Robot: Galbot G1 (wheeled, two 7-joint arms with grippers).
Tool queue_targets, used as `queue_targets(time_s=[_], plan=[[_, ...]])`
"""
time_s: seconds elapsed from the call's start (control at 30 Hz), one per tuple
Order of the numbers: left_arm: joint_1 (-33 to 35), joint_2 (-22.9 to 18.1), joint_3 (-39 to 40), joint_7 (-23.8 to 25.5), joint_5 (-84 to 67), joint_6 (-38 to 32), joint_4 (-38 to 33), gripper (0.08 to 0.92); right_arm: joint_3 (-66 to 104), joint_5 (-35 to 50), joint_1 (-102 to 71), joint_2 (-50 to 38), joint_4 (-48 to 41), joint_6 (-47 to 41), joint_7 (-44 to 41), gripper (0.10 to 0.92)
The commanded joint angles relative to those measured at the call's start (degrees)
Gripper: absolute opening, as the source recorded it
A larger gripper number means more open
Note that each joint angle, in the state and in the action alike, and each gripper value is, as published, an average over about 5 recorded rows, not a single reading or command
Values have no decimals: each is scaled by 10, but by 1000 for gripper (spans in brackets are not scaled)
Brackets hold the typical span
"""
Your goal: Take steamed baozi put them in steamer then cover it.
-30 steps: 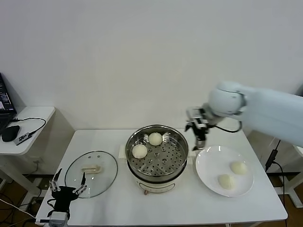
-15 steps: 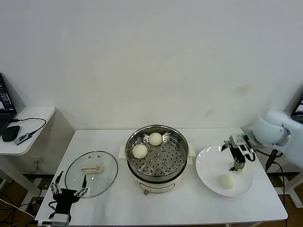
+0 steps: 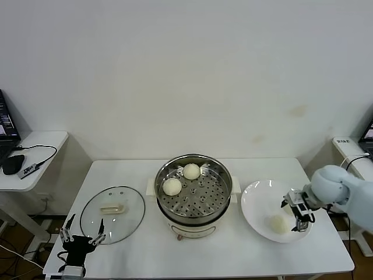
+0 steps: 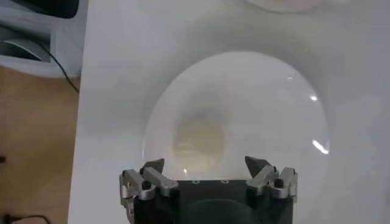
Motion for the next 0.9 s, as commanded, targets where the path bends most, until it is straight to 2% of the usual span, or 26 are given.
queue_targets(time_s=[0.03, 0.57, 0.67, 0.9], plan=[[1, -1, -3, 0, 0, 0, 1, 823, 34, -36, -72, 50, -70, 11, 23, 823], [5, -2, -8, 0, 1, 0, -1, 823, 42, -31, -85, 91, -103, 3, 46, 819], [6, -2, -10, 1, 0, 0, -1, 823, 41, -27, -78, 90, -100, 0, 43, 795], [5, -4, -8, 0, 0, -1, -2, 823, 27, -7, -23, 74, -91, -1, 12, 674]])
